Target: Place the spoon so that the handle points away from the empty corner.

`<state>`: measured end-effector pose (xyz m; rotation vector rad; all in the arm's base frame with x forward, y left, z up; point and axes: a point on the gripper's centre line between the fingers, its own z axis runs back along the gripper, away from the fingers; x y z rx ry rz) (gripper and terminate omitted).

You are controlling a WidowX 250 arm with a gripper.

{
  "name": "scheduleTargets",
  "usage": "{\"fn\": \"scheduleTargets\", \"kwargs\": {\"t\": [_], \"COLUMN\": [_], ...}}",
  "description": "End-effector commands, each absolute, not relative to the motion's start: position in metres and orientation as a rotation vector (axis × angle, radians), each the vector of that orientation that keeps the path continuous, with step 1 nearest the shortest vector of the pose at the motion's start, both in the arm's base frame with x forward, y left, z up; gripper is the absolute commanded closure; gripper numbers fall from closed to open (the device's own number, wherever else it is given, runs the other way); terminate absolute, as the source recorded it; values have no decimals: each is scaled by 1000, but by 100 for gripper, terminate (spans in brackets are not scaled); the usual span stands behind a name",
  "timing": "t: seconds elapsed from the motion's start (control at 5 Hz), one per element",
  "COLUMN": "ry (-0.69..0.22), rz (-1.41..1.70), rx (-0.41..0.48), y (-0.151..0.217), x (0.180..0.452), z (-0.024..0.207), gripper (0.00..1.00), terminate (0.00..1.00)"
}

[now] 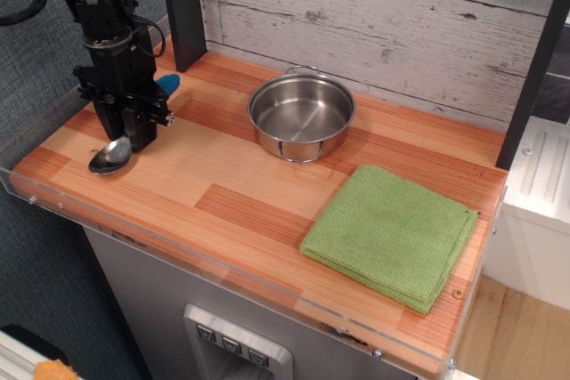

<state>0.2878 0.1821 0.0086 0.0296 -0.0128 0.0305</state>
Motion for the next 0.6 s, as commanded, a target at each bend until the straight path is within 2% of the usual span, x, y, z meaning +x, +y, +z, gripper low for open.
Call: {"fn": "scheduleTargets", "kwargs": {"t": [0.0,0.4], "ry": [-29,-86], "rz": [73,120], "rx": [60,61], "y": [202,197], "x": [297,296], "z": [18,39], "gripper": [0,0], "terminate": [0,0]}}
